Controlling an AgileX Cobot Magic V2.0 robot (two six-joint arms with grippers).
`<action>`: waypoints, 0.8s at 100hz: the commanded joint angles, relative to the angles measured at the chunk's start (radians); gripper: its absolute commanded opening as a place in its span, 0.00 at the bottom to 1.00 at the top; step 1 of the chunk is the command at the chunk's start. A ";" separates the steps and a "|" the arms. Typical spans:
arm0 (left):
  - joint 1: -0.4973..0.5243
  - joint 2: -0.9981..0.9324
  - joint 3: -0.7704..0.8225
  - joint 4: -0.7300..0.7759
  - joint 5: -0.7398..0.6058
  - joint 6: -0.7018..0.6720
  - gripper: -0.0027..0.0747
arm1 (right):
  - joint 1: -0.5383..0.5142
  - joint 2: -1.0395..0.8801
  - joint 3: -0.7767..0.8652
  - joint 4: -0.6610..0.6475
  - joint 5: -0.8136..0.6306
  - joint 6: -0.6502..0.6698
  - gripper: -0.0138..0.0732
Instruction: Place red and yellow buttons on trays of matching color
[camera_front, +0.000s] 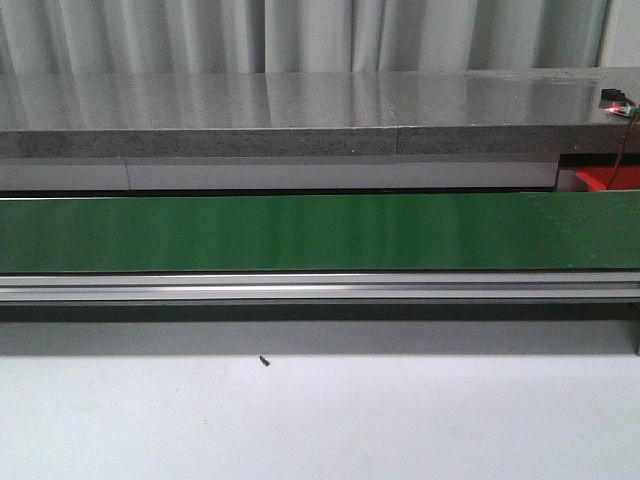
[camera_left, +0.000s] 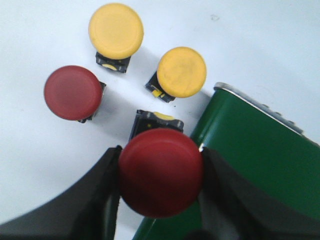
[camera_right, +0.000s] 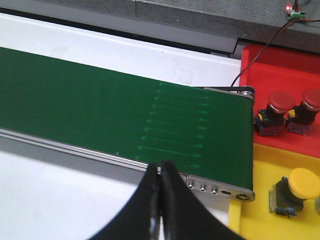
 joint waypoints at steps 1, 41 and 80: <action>-0.015 -0.110 -0.033 -0.020 0.023 0.030 0.03 | 0.002 -0.002 -0.026 0.009 -0.062 -0.002 0.08; -0.092 -0.155 -0.001 -0.018 0.085 0.061 0.03 | 0.002 -0.002 -0.026 0.009 -0.064 -0.002 0.08; -0.130 -0.138 0.074 -0.018 0.037 0.063 0.03 | 0.002 -0.002 -0.026 0.009 -0.063 -0.002 0.08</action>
